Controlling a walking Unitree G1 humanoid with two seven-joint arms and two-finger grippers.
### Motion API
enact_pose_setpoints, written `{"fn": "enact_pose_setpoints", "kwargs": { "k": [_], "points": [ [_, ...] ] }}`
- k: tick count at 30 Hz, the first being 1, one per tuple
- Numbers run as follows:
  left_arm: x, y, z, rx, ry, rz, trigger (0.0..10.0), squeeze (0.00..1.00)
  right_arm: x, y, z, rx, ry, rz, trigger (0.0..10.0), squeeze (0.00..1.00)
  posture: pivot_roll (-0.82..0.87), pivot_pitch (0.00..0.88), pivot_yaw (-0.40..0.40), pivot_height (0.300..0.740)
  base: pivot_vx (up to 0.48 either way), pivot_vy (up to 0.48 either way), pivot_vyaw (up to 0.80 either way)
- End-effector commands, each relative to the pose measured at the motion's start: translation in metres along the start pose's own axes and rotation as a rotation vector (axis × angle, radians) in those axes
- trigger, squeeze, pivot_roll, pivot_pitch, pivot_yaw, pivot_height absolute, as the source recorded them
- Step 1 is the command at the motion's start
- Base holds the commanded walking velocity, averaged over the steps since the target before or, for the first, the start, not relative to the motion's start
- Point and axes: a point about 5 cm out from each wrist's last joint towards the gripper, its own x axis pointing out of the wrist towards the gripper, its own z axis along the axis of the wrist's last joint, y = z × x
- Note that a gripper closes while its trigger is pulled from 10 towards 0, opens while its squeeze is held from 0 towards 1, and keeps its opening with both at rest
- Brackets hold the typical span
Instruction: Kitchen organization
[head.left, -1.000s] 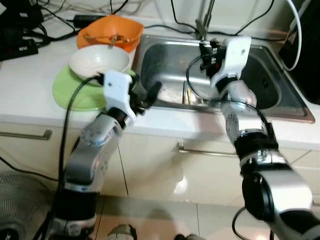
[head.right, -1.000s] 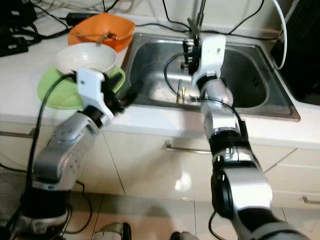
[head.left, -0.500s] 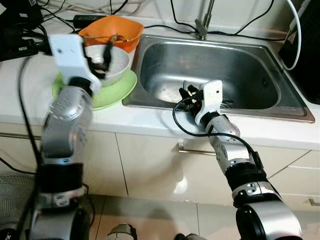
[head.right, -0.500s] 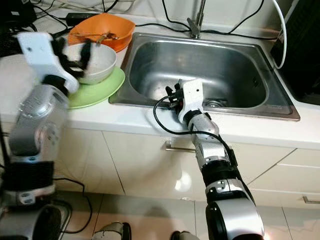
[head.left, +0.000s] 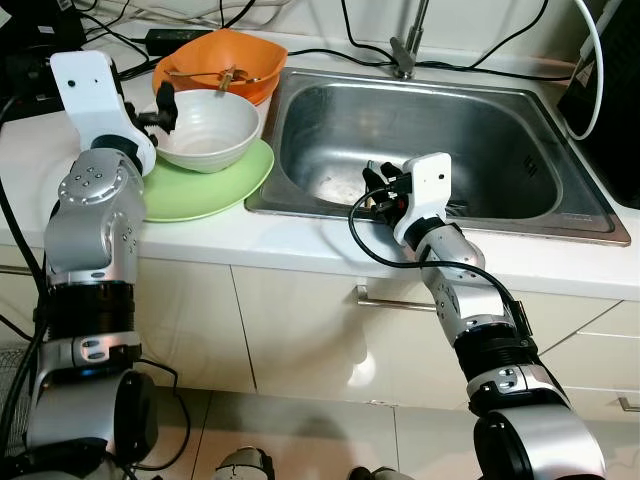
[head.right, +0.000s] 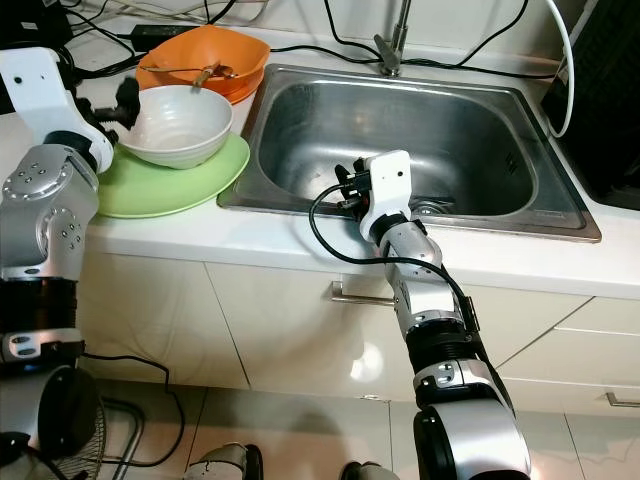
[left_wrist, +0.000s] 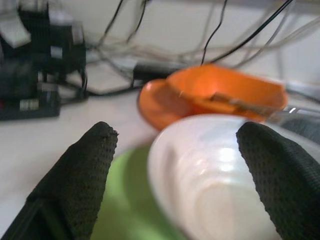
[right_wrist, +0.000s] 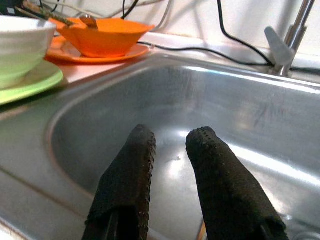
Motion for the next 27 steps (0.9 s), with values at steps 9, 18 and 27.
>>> {"fn": "enact_pose_setpoints", "kwargs": {
  "k": [9,18,27],
  "points": [
    [0.009,0.004,0.004,-0.096,0.103,0.011,10.0,0.00,-0.003,-0.005,0.002,0.004,0.002,-0.027,10.0,0.00,0.16,0.101,-0.020,0.740,0.000,0.000,0.00],
    [0.012,-0.006,-0.011,-0.300,0.234,-0.026,10.0,0.00,-0.002,-0.003,0.002,0.000,0.004,-0.020,10.0,0.00,0.15,0.084,-0.009,0.740,0.000,0.000,0.00],
    [0.008,-0.011,-0.026,-0.341,0.302,-0.015,10.0,0.00,-0.002,-0.002,0.002,-0.003,0.003,-0.013,10.0,0.00,0.15,0.072,-0.006,0.740,0.000,0.000,0.00]
  ]
}}
